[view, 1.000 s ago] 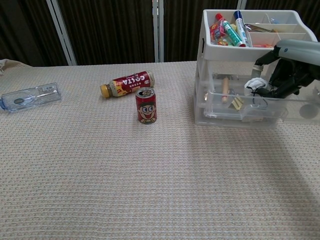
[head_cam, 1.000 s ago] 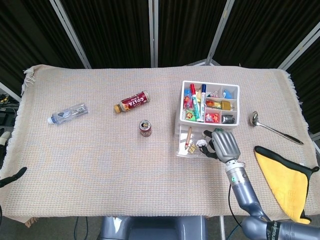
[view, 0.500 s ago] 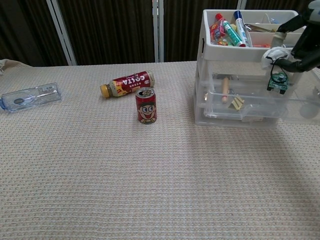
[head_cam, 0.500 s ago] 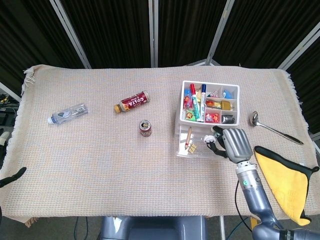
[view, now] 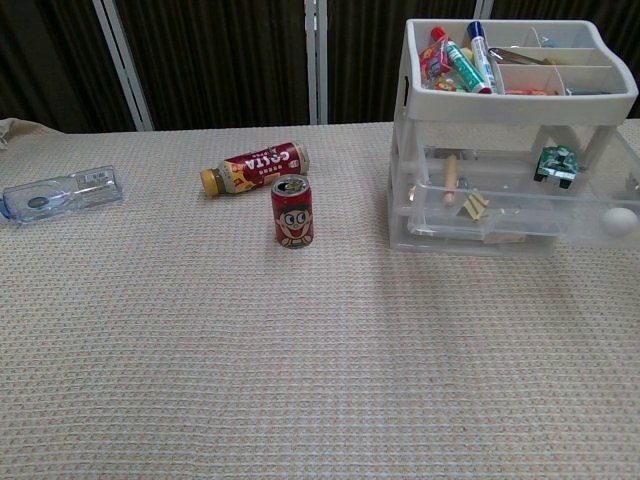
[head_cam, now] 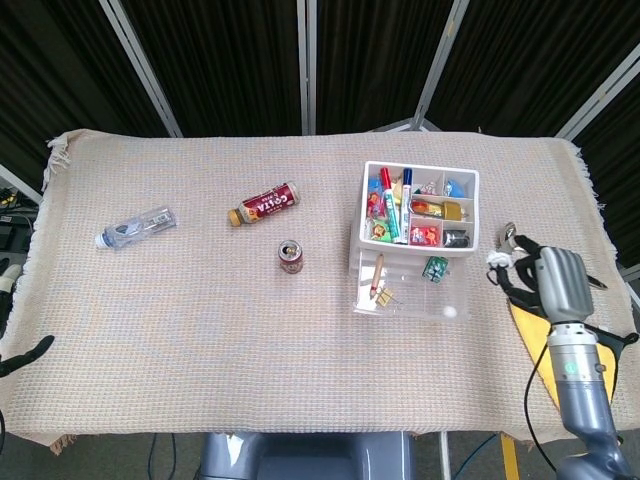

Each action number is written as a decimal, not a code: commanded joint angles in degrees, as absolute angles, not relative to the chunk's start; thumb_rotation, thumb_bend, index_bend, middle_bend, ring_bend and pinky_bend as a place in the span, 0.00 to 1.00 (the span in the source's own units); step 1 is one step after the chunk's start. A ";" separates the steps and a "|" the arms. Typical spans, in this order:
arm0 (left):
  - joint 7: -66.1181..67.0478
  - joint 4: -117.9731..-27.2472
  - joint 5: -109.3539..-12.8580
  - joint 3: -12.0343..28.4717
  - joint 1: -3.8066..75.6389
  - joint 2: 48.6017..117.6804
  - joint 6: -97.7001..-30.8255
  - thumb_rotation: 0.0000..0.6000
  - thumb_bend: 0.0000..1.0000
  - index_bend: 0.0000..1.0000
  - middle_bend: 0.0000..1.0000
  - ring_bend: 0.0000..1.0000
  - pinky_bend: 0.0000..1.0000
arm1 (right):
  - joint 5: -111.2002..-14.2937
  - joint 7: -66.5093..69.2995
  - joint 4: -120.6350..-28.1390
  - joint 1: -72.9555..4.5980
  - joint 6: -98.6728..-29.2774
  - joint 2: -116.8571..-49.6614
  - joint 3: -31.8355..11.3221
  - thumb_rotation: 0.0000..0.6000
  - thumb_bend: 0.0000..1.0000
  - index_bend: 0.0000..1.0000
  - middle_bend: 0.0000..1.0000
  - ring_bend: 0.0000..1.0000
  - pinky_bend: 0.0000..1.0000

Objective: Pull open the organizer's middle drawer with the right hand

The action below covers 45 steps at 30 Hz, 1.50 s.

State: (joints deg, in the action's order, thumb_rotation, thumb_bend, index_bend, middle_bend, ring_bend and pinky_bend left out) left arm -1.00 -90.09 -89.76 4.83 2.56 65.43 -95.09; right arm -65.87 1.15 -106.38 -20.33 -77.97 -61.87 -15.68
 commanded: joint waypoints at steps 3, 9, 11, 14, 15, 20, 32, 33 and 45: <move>-0.47 -90.18 -89.86 4.76 2.67 65.58 -94.90 1.00 0.10 0.00 0.00 0.00 0.00 | -64.83 6.67 -98.36 -17.00 -78.02 -61.64 -14.93 1.00 0.35 0.53 1.00 1.00 0.68; 0.40 -90.20 -89.78 4.70 2.80 65.87 -94.55 1.00 0.10 0.00 0.00 0.00 0.00 | -64.78 11.92 -91.79 -15.14 -76.11 -63.90 -13.45 1.00 0.29 0.48 0.99 0.98 0.66; 0.64 -90.15 -89.74 4.71 2.84 65.96 -94.47 1.00 0.10 0.00 0.00 0.00 0.00 | -65.25 13.13 -90.65 -14.83 -75.46 -64.28 -13.09 1.00 0.26 0.46 0.97 0.96 0.65; 0.80 -90.05 -89.68 4.75 2.90 66.09 -94.38 1.00 0.10 0.00 0.00 0.00 0.00 | -66.27 13.99 -89.70 -14.37 -75.57 -64.68 -12.81 1.00 0.21 0.42 0.92 0.92 0.61; 0.83 -90.03 -89.65 4.76 2.92 66.12 -94.34 1.00 0.10 0.00 0.00 0.00 0.00 | -66.70 14.13 -89.56 -14.21 -75.73 -64.78 -12.70 1.00 0.19 0.39 0.89 0.89 0.59; 0.88 -89.74 -89.66 4.89 3.06 66.48 -94.35 1.00 0.10 0.00 0.00 0.00 0.00 | -68.92 14.84 -89.79 -13.01 -77.05 -64.45 -12.15 1.00 0.16 0.25 0.66 0.71 0.39; 1.37 -87.28 -89.03 5.38 4.25 68.63 -92.92 1.00 0.10 0.00 0.00 0.00 0.00 | -82.61 14.02 -88.87 -9.16 -84.46 -61.69 -7.22 1.00 0.02 0.01 0.00 0.00 0.00; 1.74 -87.15 -88.87 5.37 4.31 68.78 -92.72 1.00 0.09 0.00 0.00 0.00 0.00 | -83.33 12.77 -88.58 -8.95 -84.88 -61.53 -6.86 1.00 0.01 0.00 0.00 0.00 0.00; 3.92 -86.52 -88.75 4.94 4.87 69.82 -91.62 1.00 0.09 0.00 0.00 0.00 0.00 | -82.15 4.07 -90.39 -8.70 -84.98 -62.13 -7.32 1.00 0.00 0.00 0.00 0.00 0.00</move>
